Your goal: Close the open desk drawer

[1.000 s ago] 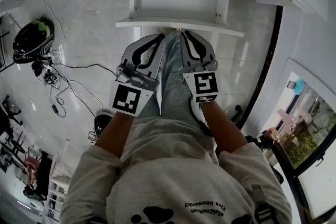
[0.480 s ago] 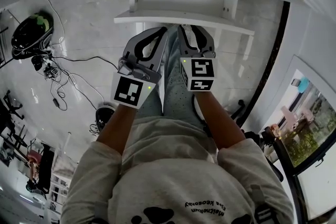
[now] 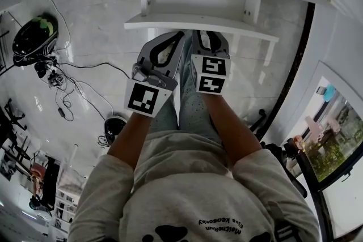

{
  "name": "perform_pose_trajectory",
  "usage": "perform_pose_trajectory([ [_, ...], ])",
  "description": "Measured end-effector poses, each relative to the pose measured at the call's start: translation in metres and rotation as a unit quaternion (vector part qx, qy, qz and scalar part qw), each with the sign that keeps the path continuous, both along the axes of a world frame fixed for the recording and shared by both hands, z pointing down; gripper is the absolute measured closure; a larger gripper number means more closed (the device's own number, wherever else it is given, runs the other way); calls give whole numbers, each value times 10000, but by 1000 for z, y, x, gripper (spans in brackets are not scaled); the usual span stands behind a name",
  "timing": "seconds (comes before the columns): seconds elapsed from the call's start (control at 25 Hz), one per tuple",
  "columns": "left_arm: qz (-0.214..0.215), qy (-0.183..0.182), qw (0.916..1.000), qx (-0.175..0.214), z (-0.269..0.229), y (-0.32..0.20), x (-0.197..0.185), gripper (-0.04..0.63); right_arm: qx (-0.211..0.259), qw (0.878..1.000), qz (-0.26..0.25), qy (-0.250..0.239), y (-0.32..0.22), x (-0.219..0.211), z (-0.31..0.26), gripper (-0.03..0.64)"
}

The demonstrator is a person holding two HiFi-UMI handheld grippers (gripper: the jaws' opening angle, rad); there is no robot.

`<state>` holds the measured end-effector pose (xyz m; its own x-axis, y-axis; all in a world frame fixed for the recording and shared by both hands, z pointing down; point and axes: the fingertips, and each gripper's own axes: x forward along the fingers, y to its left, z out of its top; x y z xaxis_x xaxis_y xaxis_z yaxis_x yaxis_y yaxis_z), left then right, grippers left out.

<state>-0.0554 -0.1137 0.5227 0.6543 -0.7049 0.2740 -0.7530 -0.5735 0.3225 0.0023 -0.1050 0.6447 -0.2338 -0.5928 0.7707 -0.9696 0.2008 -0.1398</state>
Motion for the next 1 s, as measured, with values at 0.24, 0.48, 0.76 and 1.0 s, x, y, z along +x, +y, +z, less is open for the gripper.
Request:
perform_pose_trajectory([
  [0.24, -46, -20, 10000, -61, 8, -1, -3, 577, -154, 9999, 26, -23, -3, -2, 4, 507],
  [0.48, -59, -66, 9999, -126, 14, -4, -4, 577, -308, 9994, 59, -157, -8, -4, 4, 512],
  [0.76, -151, -89, 9997, -155, 15, -20, -5, 577, -269, 9995, -12, -160, -21, -2, 4, 512],
  [1.0, -225, -64, 9994, -260, 15, -40, 0, 577, -290, 9993, -133, -203, -40, 2, 3, 512],
])
